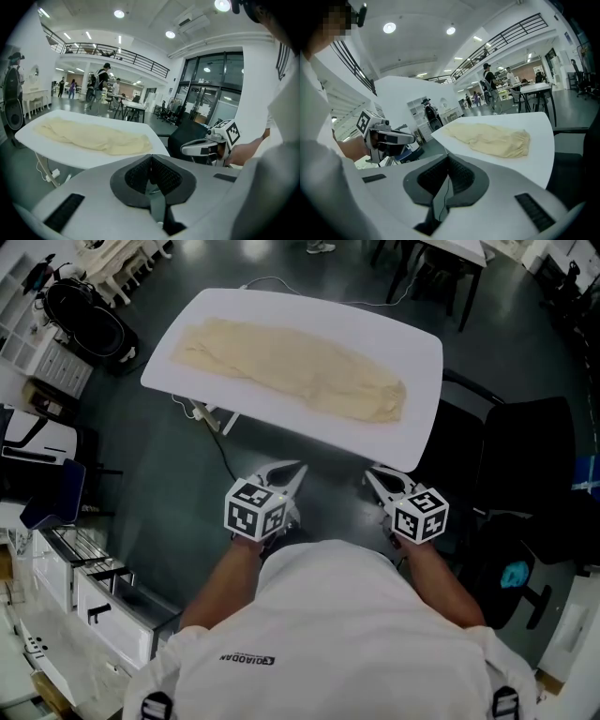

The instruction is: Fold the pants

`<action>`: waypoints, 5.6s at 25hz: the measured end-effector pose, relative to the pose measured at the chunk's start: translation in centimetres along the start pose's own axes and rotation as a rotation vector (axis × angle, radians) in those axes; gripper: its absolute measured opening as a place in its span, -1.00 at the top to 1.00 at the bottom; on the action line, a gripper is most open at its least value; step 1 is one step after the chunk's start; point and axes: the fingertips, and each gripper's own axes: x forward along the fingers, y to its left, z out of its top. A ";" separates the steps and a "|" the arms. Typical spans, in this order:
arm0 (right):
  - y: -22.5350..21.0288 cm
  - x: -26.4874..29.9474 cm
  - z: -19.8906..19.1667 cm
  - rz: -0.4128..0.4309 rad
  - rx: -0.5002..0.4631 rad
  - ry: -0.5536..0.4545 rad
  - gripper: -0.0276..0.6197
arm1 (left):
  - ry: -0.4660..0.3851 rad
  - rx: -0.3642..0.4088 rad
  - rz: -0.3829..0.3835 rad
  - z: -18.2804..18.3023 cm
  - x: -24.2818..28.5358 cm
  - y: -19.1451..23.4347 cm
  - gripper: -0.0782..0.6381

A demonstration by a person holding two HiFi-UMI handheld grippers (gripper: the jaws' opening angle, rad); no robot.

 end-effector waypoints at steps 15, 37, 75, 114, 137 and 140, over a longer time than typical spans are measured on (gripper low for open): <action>2.5 13.0 4.6 -0.101 0.025 0.005 0.86 | 0.025 0.042 -0.066 3.3 -1.5 15.1 0.70; -8.0 13.9 5.5 -0.490 0.127 -0.002 0.86 | 0.093 0.072 -0.183 4.3 3.1 23.0 0.70; -37.8 17.3 -0.4 -0.835 0.346 0.226 -0.14 | 0.318 0.065 -0.111 12.3 18.7 28.2 0.70; -20.4 26.7 16.6 -0.646 0.417 -0.184 0.66 | 0.114 0.115 -0.222 18.1 8.4 46.3 0.70; -10.7 37.1 25.1 -0.604 0.496 -0.415 0.66 | 0.040 0.064 -0.164 16.8 -1.3 59.6 0.70; -9.9 38.0 25.9 -0.569 0.514 -0.450 0.66 | 0.034 0.066 -0.146 16.7 -2.2 60.3 0.70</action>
